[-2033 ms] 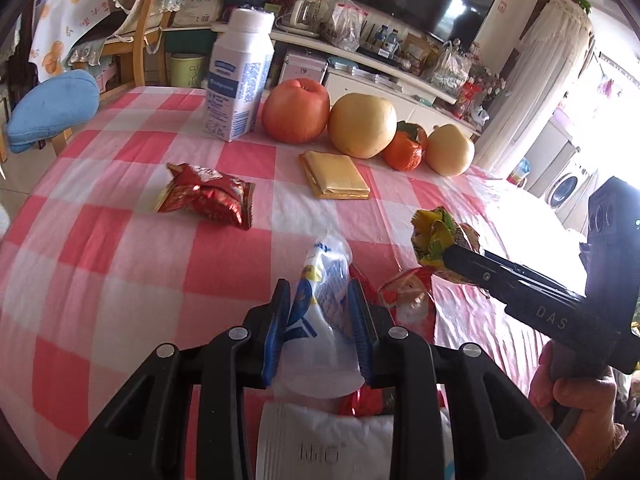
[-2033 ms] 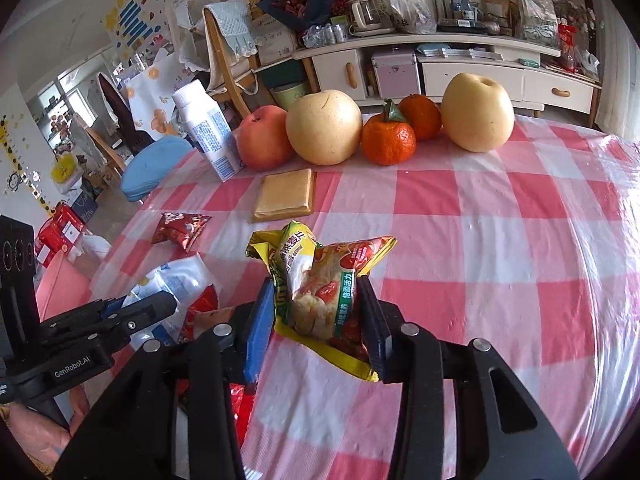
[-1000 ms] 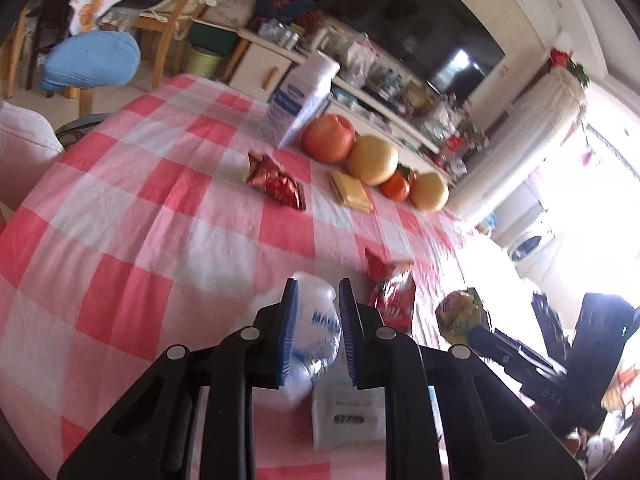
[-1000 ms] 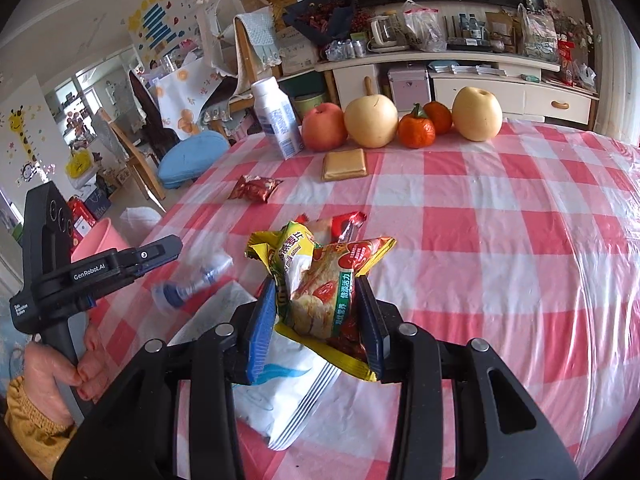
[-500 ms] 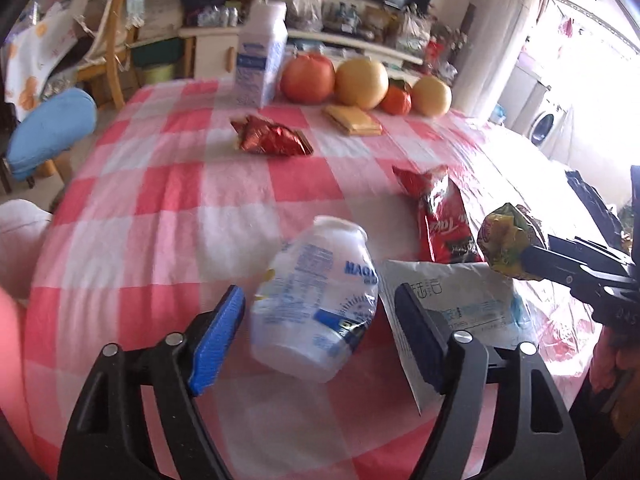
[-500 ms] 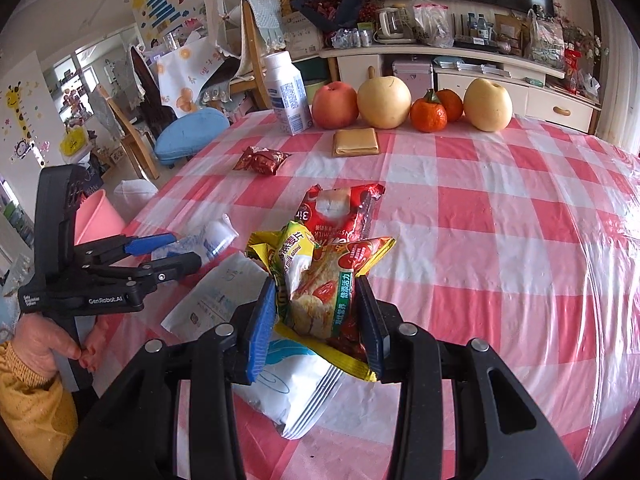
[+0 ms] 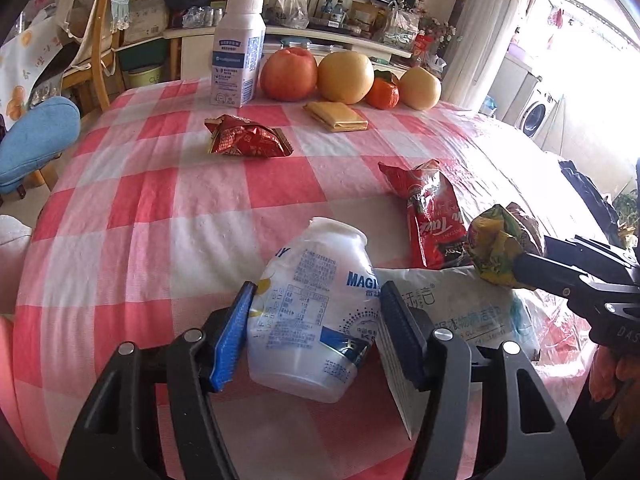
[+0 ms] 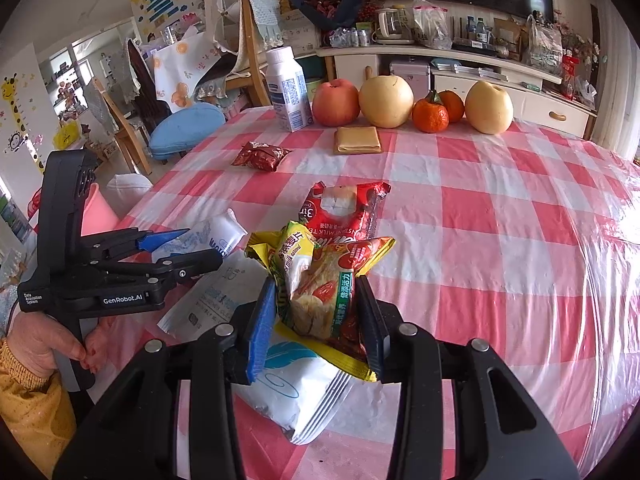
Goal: Collect trash
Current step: 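Lift the white bottle and the yellow snack bag off the table with both grippers, then drop the white bottle into the pink bucket with the left gripper while the right drops the snack bag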
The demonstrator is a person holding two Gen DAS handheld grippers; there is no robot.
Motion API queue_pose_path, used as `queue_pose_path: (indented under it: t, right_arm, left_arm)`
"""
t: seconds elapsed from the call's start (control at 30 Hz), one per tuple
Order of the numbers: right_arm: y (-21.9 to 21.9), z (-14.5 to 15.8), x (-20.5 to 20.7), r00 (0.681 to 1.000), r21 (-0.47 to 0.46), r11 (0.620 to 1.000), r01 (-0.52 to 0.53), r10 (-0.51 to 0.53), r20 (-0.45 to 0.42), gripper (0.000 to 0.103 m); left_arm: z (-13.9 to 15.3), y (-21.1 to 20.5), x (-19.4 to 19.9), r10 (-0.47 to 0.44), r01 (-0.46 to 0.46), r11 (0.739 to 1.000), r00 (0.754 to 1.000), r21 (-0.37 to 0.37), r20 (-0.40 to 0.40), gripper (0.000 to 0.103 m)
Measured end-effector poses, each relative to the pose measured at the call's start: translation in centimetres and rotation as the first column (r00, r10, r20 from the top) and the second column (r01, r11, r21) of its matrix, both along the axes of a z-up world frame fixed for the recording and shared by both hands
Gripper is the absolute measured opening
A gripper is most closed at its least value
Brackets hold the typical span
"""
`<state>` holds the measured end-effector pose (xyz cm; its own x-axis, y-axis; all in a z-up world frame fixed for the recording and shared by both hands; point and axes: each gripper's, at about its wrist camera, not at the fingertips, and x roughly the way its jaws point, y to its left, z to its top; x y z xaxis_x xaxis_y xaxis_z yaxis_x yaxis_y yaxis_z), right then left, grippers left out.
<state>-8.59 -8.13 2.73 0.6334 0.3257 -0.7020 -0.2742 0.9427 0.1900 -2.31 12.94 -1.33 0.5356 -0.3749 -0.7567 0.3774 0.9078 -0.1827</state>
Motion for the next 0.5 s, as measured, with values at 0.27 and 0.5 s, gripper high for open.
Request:
queue_pose_path:
  t: [0.27,0.5]
  right_arm:
    - [1.0,0.3,-0.3,1.0,-0.009,1.0,0.001,-0.001,0.006,0.041]
    - [2.7,1.3,-0.3,0.999,-0.008,1.0,-0.021,0.021,0.028,0.041]
  left_arm:
    - [0.4,1.2,-0.1,0.057,-0.058,0.998,0.998,-0.031,-0.009,0.063]
    - [2.4,3.8,-0.5,0.13,-0.127,0.988,0.991,-0.083,0.037,0.063]
